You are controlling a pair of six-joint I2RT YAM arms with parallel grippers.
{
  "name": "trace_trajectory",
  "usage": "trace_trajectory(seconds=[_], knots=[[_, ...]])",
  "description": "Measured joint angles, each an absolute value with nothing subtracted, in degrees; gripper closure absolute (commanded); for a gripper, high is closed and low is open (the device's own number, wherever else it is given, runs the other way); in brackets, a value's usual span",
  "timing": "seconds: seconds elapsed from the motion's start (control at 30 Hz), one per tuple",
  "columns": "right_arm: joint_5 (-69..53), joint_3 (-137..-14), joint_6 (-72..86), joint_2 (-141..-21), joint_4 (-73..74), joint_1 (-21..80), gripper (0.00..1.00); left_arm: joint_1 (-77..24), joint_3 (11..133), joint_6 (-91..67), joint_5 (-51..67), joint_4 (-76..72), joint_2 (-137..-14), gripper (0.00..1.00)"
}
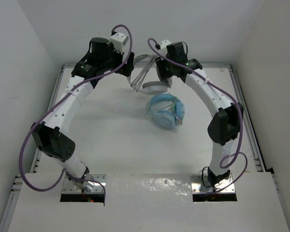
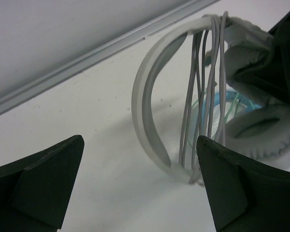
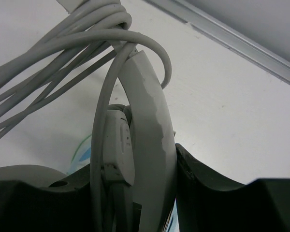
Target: Wrap the headphones
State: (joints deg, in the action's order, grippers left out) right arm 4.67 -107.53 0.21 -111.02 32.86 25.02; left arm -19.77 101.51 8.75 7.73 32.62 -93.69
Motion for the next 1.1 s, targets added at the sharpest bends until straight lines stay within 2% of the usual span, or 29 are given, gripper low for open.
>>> trace_trajectory(seconds=[0.13,0.6,1.1], knots=[[2.7,-112.1,3.4,-114.1,33.3,20.2,1.0,-19.7,102.5,9.0,7.3,33.1,-93.2,0.0],[-3.9,-111.6,14.9,-122.0,31.3,4.4,1.0,-19.5,97.4,11.7,4.5,33.3,-91.7,0.0],[-5.2,-105.5,20.1,-125.8,27.9,-6.4,1.0,-19.5,97.0,11.8,4.3,33.2,-92.4,0.0]])
